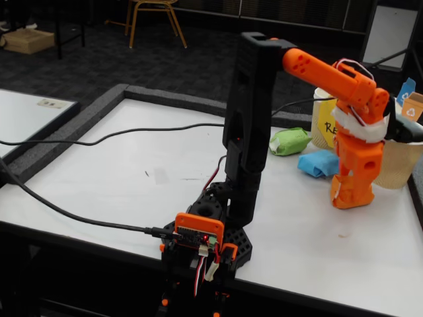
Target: Sort rubbish by color.
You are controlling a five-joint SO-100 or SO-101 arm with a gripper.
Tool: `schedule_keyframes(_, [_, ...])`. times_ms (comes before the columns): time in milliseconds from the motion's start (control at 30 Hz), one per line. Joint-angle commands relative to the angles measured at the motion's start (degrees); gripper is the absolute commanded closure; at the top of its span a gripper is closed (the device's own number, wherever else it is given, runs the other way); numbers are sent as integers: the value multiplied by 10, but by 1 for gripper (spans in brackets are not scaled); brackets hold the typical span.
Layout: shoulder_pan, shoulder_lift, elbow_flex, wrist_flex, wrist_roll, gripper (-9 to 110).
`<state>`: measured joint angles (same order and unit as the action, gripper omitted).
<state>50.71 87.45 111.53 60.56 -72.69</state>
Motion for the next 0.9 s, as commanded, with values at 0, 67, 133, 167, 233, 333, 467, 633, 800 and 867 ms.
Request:
schedule_keyframes(0, [11, 9, -81, -1, -10, 88])
schedule_keyframes(67, [11, 9, -90, -7, -5, 98])
schedule_keyframes(133, [11, 9, -105, -4, -4, 101])
schedule_keyframes(167, [10, 10, -112, -4, -4, 101])
schedule_keyframes(233, [10, 12, -134, 10, -4, 101])
schedule_keyframes(333, [10, 25, -188, 71, -4, 101])
schedule_keyframes(467, [9, 65, -253, 137, -4, 101])
schedule_keyframes(633, [9, 142, -287, 182, -4, 101])
schedule_keyframes(800, [8, 220, -294, 197, -9, 101])
schedule_keyframes(867, [8, 250, -294, 198, -9, 101])
